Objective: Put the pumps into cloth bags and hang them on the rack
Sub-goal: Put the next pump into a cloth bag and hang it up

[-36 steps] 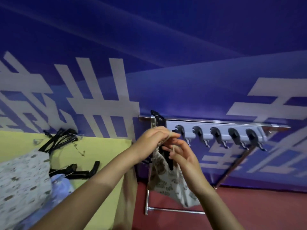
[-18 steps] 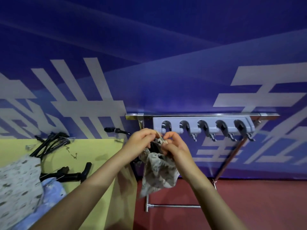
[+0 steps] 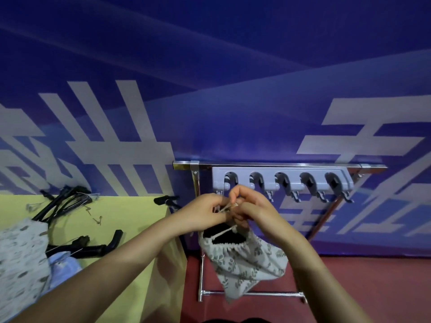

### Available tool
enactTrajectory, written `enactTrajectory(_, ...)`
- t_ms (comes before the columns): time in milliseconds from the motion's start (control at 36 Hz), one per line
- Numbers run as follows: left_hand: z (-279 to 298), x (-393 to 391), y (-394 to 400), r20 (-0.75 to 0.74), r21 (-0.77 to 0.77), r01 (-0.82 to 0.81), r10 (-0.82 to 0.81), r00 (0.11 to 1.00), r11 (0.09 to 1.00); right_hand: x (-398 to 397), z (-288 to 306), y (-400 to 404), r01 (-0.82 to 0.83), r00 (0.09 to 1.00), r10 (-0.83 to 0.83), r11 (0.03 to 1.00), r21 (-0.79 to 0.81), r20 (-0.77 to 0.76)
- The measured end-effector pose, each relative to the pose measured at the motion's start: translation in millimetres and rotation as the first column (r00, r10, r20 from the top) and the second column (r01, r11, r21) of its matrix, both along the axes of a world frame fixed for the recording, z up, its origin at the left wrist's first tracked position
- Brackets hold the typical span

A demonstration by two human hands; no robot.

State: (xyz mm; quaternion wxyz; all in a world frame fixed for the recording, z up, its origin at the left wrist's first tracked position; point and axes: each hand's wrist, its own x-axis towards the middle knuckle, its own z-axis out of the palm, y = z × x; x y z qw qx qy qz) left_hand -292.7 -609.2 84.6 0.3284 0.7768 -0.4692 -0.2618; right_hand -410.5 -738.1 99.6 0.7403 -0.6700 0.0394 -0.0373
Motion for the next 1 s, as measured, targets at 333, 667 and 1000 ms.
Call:
enactTrajectory(333,-0.2,9.7,-21.4,-0.122,0.098,0.083,-0.071,0.990,0.992,-15.4,-24.2,-26.9,-0.006,0.971,-0.103,0.893,-0.450,-0.217)
enactTrajectory(667,-20.2,22.5,-38.3,0.130,0.065,0.132,-0.140,0.982,0.989,-36.6,-52.6,-36.1,0.289,0.957,-0.280,0.946,0.149,-0.077)
enactTrajectory(1000,-51.4,-0.5,-55.4,-0.606,-0.116,-0.181,0.075,0.792,0.977,6.5,-66.2,-35.9,0.575,0.805,-0.519,0.568,0.589,-0.286)
